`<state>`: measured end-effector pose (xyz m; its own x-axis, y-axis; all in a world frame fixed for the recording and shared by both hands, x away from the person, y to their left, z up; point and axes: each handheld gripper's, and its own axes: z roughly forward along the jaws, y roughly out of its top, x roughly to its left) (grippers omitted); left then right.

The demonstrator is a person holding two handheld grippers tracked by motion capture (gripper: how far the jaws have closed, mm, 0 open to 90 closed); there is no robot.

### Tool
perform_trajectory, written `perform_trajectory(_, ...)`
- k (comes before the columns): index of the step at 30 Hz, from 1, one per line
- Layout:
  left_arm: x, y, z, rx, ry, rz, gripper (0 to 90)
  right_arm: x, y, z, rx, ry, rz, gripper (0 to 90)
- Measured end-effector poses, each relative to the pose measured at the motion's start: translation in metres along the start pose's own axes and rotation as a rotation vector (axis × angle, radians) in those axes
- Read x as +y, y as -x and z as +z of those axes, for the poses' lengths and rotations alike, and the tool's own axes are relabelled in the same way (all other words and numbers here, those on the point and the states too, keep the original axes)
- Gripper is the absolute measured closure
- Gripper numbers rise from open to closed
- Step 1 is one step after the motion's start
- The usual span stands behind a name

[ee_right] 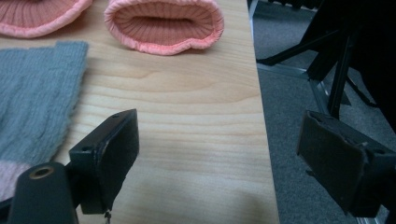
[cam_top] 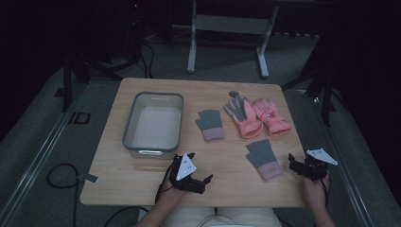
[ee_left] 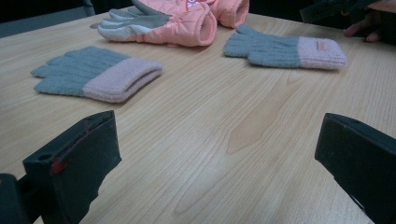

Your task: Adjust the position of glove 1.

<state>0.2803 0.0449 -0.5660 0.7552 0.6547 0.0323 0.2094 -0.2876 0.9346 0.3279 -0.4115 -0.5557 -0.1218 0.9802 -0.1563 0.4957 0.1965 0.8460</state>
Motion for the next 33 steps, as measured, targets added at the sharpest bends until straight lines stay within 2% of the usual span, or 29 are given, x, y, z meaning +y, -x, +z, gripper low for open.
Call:
perform_trajectory(3,0.0,0.001,0.0,-0.001,-0.001,0.006,0.0,0.002,0.0,-0.001,0.008,-0.015,-0.002,13.0)
perform_trajectory(6,0.0,0.0,0.0,-0.005,0.0,0.004,0.0,0.007,0.0,-0.004,0.035,-0.04,0.019,13.3)
perform_trajectory(7,0.0,0.0,0.0,-0.005,0.0,0.003,0.0,0.013,0.002,-0.006,0.028,-0.069,0.013,13.3)
perform_trajectory(9,0.0,0.0,0.0,-0.006,-0.001,0.003,0.0,0.017,0.003,-0.007,0.03,-0.081,0.021,13.3)
perform_trajectory(11,0.0,0.001,0.0,0.0,0.0,0.006,0.0,0.024,0.005,-0.011,0.034,-0.07,0.033,12.9)
perform_trajectory(16,0.0,0.0,0.0,-0.005,0.003,-0.001,0.0,0.036,0.002,-0.013,0.089,-0.103,0.024,11.8)
perform_trajectory(20,0.0,0.001,0.0,-0.005,0.0,0.01,0.0,0.046,-0.001,-0.016,0.117,-0.098,0.01,11.9)
perform_trajectory(22,0.0,0.0,0.0,-0.003,0.003,0.002,0.0,0.051,-0.002,-0.018,0.107,-0.095,0.011,13.2)
perform_trajectory(27,0.0,0.0,0.0,-0.011,0.002,-0.002,0.0,0.065,0.001,-0.022,0.139,-0.086,0.074,14.2)
perform_trajectory(31,0.0,0.0,0.0,-0.012,0.002,0.001,0.0,0.069,0.0,-0.023,0.17,-0.073,0.1,14.4)
perform_trajectory(33,0.0,0.0,-0.001,-0.013,0.002,0.0,0.0,0.073,-0.002,-0.023,0.179,-0.069,0.089,14.2)
